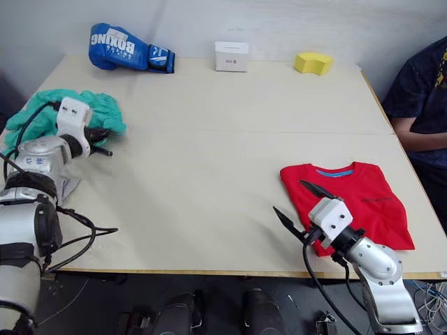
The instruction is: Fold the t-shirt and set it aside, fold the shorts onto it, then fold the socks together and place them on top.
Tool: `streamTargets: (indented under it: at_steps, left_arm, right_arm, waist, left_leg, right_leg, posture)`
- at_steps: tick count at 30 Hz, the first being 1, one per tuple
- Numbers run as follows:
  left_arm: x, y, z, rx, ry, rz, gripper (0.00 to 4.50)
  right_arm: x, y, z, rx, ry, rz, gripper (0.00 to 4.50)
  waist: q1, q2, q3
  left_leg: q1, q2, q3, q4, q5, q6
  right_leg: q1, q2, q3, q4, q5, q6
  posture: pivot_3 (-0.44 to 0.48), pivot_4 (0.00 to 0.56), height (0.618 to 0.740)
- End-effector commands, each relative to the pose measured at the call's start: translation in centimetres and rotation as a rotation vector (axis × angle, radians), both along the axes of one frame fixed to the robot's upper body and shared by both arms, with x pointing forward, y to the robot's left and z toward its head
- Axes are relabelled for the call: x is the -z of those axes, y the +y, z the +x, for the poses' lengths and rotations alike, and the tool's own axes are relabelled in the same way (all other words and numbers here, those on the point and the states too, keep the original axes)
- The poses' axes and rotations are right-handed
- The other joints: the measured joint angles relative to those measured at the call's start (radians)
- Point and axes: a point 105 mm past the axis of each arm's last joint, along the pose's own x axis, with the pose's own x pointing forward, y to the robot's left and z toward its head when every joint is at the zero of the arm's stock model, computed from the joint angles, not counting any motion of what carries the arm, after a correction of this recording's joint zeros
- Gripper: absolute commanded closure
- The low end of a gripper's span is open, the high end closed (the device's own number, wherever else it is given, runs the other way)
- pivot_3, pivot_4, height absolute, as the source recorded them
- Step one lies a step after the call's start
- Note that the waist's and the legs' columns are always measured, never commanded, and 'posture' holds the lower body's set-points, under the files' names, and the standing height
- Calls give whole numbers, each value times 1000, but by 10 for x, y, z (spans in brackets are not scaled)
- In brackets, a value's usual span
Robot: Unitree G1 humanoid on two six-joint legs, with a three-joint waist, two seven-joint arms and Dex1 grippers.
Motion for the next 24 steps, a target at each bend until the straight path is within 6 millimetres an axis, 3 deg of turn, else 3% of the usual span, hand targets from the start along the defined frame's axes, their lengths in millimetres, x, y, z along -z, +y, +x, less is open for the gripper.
streamTargets:
  at_steps: [1, 6, 11, 14, 18, 21, 24]
  left_arm:
    - [-58, -25, -1, 156, -222, -1, 4427]
    - [-88, -80, -10, 484, -289, 51, 4427]
    - [-82, -140, -35, 881, -227, 122, 4427]
    - [-64, -162, -53, 1028, -161, 142, 4427]
    - [-9, -197, -92, 1213, -29, 167, 4427]
    - [10, -215, -110, 1233, -1, 79, 4427]
    - [41, -221, -127, 1241, 51, 120, 4246]
  right_arm:
    - [-13, -7, 0, 3, -50, -31, 0]
    - [-15, -11, 5, 12, -59, -70, 0]
    - [-13, -10, 4, -5, -48, -86, 0]
    - [-15, -18, 7, 36, -54, -86, 0]
    - [-17, -31, 12, 98, -61, -91, 0]
    - [-14, -32, 10, 94, -47, -103, 0]
    - [-12, -33, 8, 111, -35, -84, 0]
  waist:
    - [-1, 0, 0]
    - [-1, 0, 0]
    - [-3, 0, 0]
    - [-11, 0, 0]
    - [-21, 1, 0]
    - [-16, 1, 0]
    - [-12, 3, 0]
  left_leg:
    - [0, 0, 0, 0, 0, 0]
    - [0, 0, 3, 3, 0, 0]
    - [0, 0, 4, 6, 0, 0]
    - [1, 1, 4, 7, 0, 0]
    - [3, 2, 3, 9, 0, 0]
    - [3, 2, 2, 10, 1, 0]
    - [3, 2, 1, 10, 2, 0]
  right_leg:
    - [0, 0, 0, 0, 0, 0]
    - [0, 1, -3, 2, 0, 1]
    - [0, 2, -3, 3, 0, 1]
    - [0, 2, 0, 6, 0, 1]
    - [0, 2, 7, 10, 0, 0]
    - [0, 2, 8, 13, 0, 0]
    - [1, 2, 8, 14, 0, 0]
  posture:
    - [0, 150, 740]
    - [0, 150, 740]
    - [0, 150, 740]
    - [0, 150, 740]
    - [0, 150, 740]
    - [0, 150, 740]
    - [0, 150, 740]
